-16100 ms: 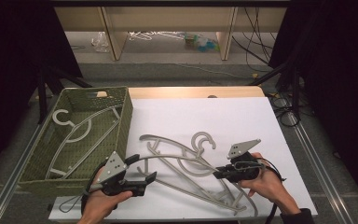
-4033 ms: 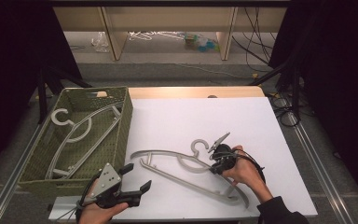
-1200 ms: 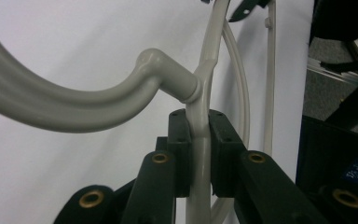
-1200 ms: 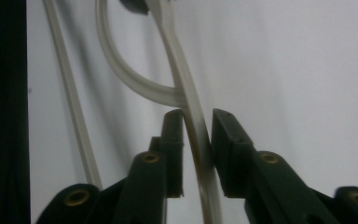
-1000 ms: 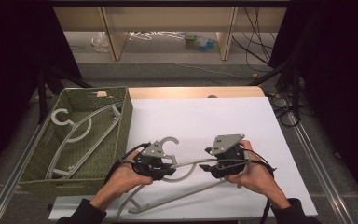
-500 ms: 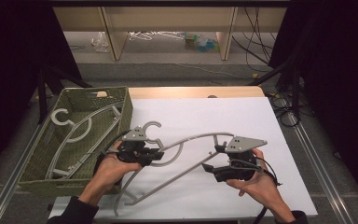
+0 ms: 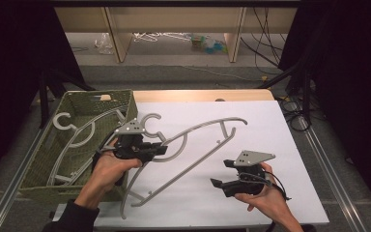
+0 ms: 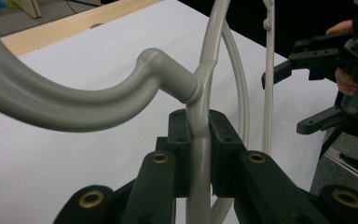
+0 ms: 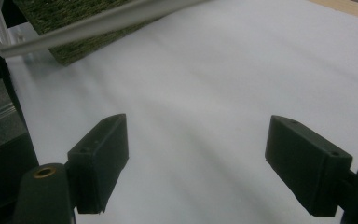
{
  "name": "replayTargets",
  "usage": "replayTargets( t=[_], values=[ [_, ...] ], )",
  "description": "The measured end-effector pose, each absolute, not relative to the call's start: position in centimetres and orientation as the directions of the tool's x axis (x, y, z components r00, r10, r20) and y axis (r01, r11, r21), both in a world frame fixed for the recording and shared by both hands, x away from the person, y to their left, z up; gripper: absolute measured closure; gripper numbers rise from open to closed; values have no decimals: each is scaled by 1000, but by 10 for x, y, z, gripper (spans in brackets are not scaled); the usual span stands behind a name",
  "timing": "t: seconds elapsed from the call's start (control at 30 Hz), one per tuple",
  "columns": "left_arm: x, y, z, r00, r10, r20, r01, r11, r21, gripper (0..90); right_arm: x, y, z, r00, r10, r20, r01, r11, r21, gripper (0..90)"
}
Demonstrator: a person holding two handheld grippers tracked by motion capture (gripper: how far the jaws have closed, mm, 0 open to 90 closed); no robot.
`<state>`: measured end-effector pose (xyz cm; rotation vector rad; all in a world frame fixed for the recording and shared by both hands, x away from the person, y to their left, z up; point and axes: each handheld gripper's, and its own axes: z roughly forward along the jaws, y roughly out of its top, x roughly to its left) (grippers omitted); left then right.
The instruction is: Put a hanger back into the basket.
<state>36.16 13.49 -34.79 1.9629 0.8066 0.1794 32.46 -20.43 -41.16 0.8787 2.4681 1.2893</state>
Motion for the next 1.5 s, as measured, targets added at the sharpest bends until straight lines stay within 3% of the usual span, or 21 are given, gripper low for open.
replayTargets(
  t=[0.33,0.8,1.5],
  values=[
    [362,147,-313,770,606,-196,429,-266,863,807,323,-205,-417,-798,597,82,410,438,800,212],
    [371,191,-260,715,688,-120,391,-252,885,807,324,-206,-420,-799,595,90,420,443,792,212],
    [402,291,-274,530,845,-69,425,-195,884,807,326,-205,-425,-804,587,99,428,455,781,212]
  ],
)
